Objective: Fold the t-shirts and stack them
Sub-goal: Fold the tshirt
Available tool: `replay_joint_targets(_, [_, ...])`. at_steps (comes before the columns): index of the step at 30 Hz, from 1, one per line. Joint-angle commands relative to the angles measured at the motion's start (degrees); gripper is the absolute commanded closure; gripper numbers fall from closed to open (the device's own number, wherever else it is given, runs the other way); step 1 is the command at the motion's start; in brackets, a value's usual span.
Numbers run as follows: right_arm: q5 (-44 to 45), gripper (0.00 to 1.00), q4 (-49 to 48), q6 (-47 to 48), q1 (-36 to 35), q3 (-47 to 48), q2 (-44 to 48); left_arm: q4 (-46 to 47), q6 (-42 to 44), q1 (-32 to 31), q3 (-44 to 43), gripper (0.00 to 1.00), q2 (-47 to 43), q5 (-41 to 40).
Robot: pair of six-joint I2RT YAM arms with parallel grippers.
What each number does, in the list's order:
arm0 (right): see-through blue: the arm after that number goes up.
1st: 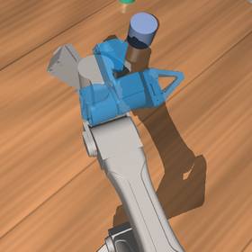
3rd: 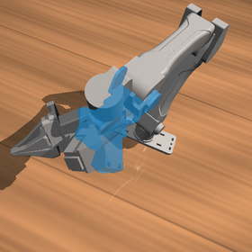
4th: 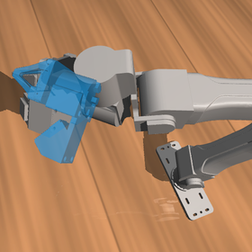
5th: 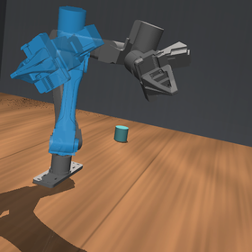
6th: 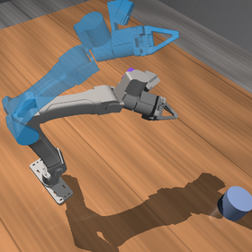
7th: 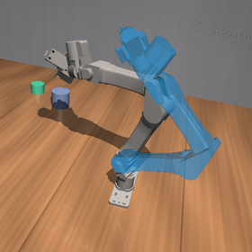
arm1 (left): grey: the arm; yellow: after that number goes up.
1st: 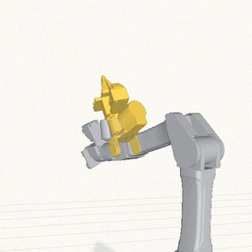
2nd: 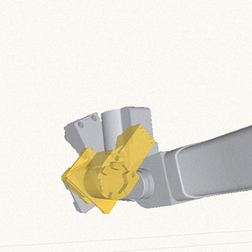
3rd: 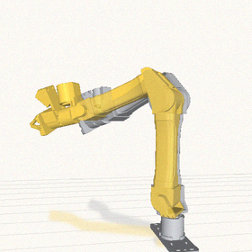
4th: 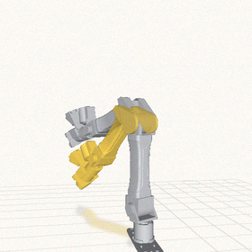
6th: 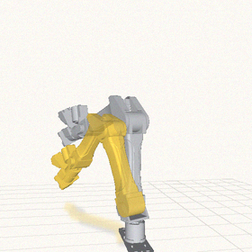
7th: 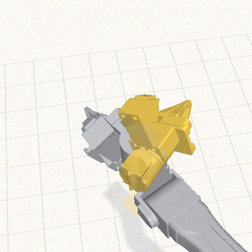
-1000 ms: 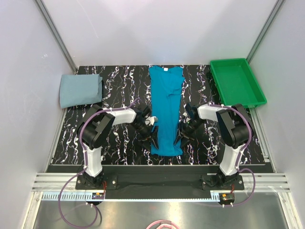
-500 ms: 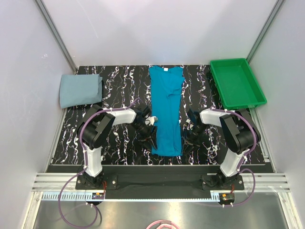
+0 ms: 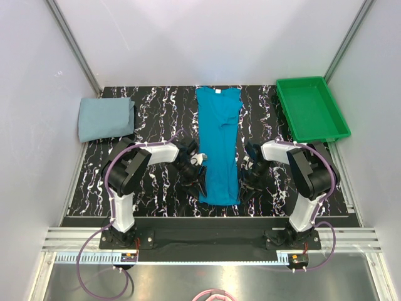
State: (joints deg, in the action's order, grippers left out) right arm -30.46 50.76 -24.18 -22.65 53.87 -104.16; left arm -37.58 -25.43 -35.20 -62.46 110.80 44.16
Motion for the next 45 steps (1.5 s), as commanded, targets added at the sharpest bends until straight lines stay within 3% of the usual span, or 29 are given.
replay_joint_targets(1, [1.0, 0.59, -1.6, -0.2, -0.8, 0.6, -4.1, 0.7, 0.5, 0.0, 0.6, 0.53, -0.3, -2.1])
replay_joint_targets(15, [8.3, 0.65, -2.3, -0.5, -5.4, 2.6, -8.2, 0.7, 0.2, 0.0, 0.1, 0.55, 0.0, -1.5])
replay_joint_targets(18, [8.0, 0.81, -3.4, -0.3, -5.8, 2.6, -8.7, 0.7, 0.2, 0.0, -0.1, 0.55, 0.0, -1.6])
replay_joint_targets(19, [8.0, 0.99, -3.6, -0.2, -5.9, 3.0, -8.7, 0.8, 0.2, 0.0, 0.0, 0.55, 0.0, -1.5])
replay_joint_targets(22, [8.8, 1.0, -2.9, 0.2, -6.0, 4.1, -7.6, 0.8, 0.4, 0.0, 0.5, 0.57, -0.9, -1.8])
replay_joint_targets(23, [9.1, 1.0, -2.6, 0.3, -6.0, 4.3, -6.3, 0.8, 0.5, 0.0, 0.6, 0.63, -1.2, -1.9])
replay_joint_targets(24, [9.4, 1.0, -2.3, 0.4, -6.0, 4.5, -5.4, 0.3, 0.7, 0.0, 0.6, 0.92, -1.9, -2.4])
replay_joint_targets(25, [9.6, 1.0, -1.9, 0.4, -5.9, 5.1, -4.7, -0.2, 1.0, 0.0, 0.5, 1.0, -2.4, -3.0])
replay_joint_targets(34, [10.9, 1.0, 0.7, 2.7, -2.8, 7.7, 7.2, -3.6, 4.6, 2.9, -0.3, 1.0, -6.7, -6.6])
replay_joint_targets(45, [9.6, 1.0, -2.7, 4.6, 0.7, 9.5, 16.3, -10.3, 12.0, 2.9, -14.6, 1.0, -6.7, -11.4])
